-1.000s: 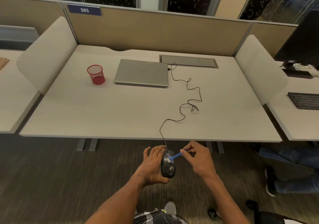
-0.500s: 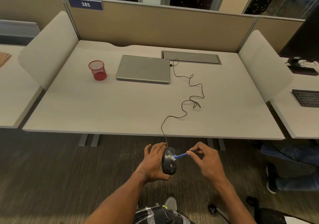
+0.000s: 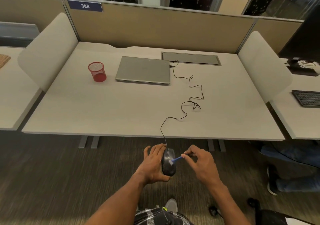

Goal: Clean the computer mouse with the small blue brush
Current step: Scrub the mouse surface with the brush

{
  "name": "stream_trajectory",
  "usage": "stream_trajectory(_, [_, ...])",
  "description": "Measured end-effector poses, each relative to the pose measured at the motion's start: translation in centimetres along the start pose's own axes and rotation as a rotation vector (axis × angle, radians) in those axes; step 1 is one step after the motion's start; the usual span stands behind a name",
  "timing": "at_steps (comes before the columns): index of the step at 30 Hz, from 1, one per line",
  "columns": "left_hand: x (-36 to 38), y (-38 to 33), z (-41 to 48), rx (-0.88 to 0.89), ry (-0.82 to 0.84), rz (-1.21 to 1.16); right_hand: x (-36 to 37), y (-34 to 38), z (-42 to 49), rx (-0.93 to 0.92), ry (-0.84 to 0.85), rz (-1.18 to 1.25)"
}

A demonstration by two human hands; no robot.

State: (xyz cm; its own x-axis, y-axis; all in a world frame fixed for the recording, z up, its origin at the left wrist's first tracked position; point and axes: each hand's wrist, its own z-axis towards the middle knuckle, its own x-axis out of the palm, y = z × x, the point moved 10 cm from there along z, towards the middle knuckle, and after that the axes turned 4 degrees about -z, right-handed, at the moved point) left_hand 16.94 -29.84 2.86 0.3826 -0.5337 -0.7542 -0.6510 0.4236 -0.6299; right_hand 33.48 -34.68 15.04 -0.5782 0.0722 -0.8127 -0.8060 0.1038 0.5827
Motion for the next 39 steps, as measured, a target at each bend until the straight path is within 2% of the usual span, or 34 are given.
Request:
stream_trajectory(2, [0.0,0.1,0.0,0.0,-0.005,-0.001,-1.1,-0.1,0.0,0.004,-0.116,0.059])
stream_trajectory(3, [0.1,0.2,0.0,0.0,-0.005,-0.003,-1.1,0.2,0.2,-0.005,-0.102,0.082])
stream_trajectory(6, [0.1,0.2,0.0,0.007,-0.01,0.006,1.1,0.9,0.5,-0.024,0.136,0.054])
stream_trajectory(7, [0.1,0.2,0.0,0.009,-0.01,0.007,1.4,1.0,0.5,-0.028,0.143,0.015])
stream_trajectory(10, [-0.1,0.1,0.0,0.007,-0.016,-0.007,-0.2,0.2,0.6,0.025,-0.078,0.013])
stream_trajectory(12, [-0.1,0.1,-0.1,0.008,-0.025,-0.005,-1.1,-0.2,0.6,0.068,-0.159,0.069])
stream_trajectory(15, [-0.1,0.3,-0.1,0.001,-0.022,-0.007,-0.4,-1.1,0.8,0.192,-0.077,0.147])
stream_trajectory(19, [-0.2,0.2,-0.2,0.004,-0.027,-0.026,-1.0,-2.6,0.4,0.291,-0.183,0.169])
stream_trajectory(24, [-0.2,-0.2,-0.1,0.011,-0.017,-0.021,-0.5,-3.5,0.5,0.389,-0.199,0.244])
stream_trajectory(27, [-0.2,-0.3,-0.1,0.014,-0.017,-0.011,-0.9,-3.6,0.8,0.404,-0.255,0.253])
stream_trajectory(30, [-0.3,-0.3,0.1,0.018,-0.023,0.002,-0.5,-4.1,1.2,0.446,-0.232,0.307])
stream_trajectory(34, [-0.2,-0.4,0.2,0.022,-0.021,-0.016,-0.9,-4.6,1.4,0.478,-0.271,0.225])
stream_trajectory(39, [-0.2,-0.4,0.3,0.019,0.0,0.006,0.0,-5.4,1.6,0.529,-0.223,0.316])
